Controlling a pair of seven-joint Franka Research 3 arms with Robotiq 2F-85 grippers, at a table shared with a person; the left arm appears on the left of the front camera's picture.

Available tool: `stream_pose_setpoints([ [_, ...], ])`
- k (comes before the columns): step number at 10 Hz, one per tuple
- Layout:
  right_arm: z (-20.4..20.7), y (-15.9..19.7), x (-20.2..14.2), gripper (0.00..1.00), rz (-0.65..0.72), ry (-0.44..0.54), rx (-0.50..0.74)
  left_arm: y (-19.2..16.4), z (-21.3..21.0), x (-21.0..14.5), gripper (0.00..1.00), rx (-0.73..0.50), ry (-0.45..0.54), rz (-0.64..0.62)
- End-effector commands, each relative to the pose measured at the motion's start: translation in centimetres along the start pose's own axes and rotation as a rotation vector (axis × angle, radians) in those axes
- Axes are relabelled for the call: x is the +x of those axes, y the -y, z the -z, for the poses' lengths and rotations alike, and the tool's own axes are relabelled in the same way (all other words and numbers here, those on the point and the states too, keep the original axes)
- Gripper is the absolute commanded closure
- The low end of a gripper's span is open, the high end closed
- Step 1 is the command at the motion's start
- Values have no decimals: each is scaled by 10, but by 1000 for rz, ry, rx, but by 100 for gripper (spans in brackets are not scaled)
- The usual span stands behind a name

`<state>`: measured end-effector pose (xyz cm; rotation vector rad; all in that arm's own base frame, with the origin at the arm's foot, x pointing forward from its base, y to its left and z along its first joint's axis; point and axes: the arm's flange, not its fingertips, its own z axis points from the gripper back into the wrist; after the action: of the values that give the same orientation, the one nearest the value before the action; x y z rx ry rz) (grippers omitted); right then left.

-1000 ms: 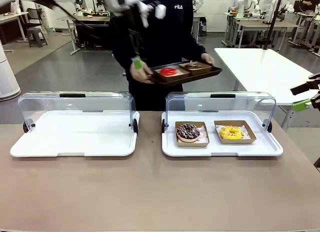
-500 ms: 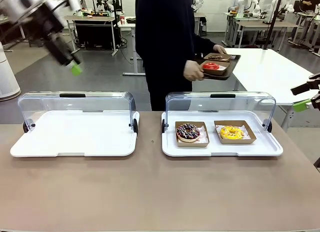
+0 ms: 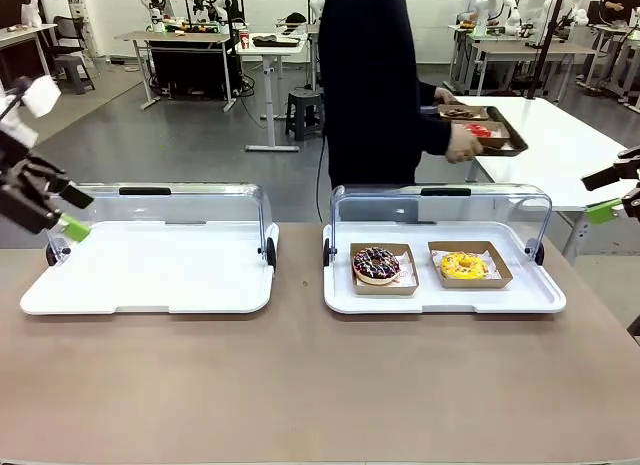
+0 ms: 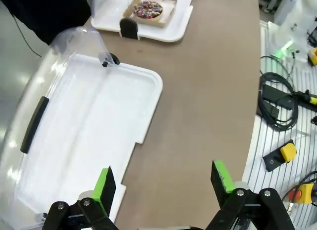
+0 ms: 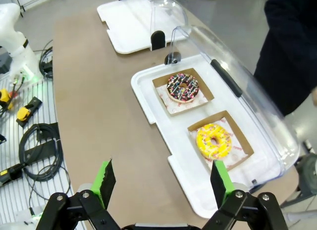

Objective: Provide the desired donut to the person.
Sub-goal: Place the picked Paper togo box onto the Handle tray extended by the person.

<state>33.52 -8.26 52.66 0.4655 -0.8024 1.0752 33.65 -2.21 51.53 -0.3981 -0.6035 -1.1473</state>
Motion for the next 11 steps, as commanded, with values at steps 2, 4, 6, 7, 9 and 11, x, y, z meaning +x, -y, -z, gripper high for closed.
stream_pose_setpoints([
  [2,2,2,0,0,-12,30,6,-7,0,-36,0,-58,125,19],
  [4,2,2,0,0,-12,30,6,-12,-5,-52,0,-54,152,12],
  [6,2,2,0,0,-12,30,6,-20,-16,-53,0,-23,149,36],
  [7,2,2,0,0,-12,30,6,-22,-20,-53,0,-2,137,41],
  [9,2,2,0,0,-12,30,6,-21,-27,-61,0,61,130,27],
  [11,2,2,0,0,-12,30,6,-21,-31,-63,0,99,144,18],
])
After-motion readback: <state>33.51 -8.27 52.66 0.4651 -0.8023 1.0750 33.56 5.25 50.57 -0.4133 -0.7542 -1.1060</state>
